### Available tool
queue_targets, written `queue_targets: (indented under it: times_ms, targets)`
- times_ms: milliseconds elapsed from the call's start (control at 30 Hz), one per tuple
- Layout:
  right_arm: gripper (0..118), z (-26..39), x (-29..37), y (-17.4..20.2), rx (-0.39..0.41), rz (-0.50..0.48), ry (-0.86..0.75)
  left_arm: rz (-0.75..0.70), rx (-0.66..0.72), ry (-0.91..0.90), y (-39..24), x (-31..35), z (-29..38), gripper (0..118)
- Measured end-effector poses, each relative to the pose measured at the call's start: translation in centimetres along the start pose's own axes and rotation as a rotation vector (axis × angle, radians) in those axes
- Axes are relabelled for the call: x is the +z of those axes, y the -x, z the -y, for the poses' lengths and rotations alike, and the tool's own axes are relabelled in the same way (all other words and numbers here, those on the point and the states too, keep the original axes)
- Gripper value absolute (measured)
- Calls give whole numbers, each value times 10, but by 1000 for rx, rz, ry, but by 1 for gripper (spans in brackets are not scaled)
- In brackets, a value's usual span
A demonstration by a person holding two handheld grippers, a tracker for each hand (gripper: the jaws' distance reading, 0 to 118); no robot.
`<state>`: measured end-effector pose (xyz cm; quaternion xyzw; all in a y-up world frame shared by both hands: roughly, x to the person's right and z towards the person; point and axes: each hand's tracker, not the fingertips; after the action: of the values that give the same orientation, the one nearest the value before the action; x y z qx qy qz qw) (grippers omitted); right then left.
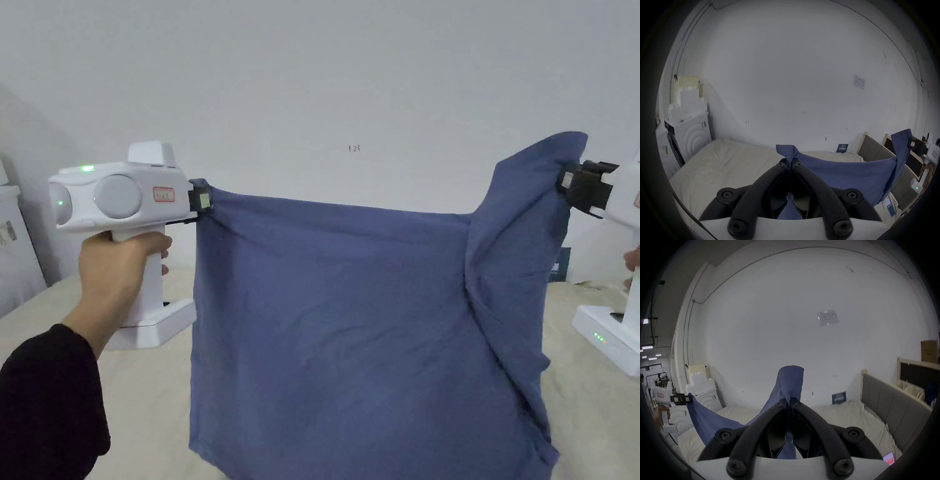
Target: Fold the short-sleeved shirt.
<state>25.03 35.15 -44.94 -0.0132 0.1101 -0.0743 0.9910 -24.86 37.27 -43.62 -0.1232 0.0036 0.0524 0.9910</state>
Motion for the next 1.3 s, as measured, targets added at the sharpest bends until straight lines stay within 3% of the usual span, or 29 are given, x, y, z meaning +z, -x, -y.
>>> queue_targets:
  times_ms: [267, 400, 567, 733, 933, 1200, 1300]
  targets:
    - [1, -79, -45, -1, 14, -3, -107, -50, -54, -83, -12, -27, -67, 1]
    - [1, -112, -62, 0, 59, 7, -153, -47, -65, -129, -20, -43, -95, 1]
    - [1, -116, -76, -10, 81, 15, -177, -54, -85, -138, -27, -70, -100, 1]
    - [1, -65, -93, -30, 86, 26, -117, -38, -97, -72, -26, -110, -52, 1]
    - [1, 37, -102, -58, -19, 17, 43, -34, -120, 57, -21, -155, 49, 1]
    - [1, 170, -71, -58, -33, 119, 191, -50, -100, 188, -11, -158, 185, 1]
    - [1, 207, -50, -56, -58, 111, 241, -49, -101, 215, -6, -145, 224, 1]
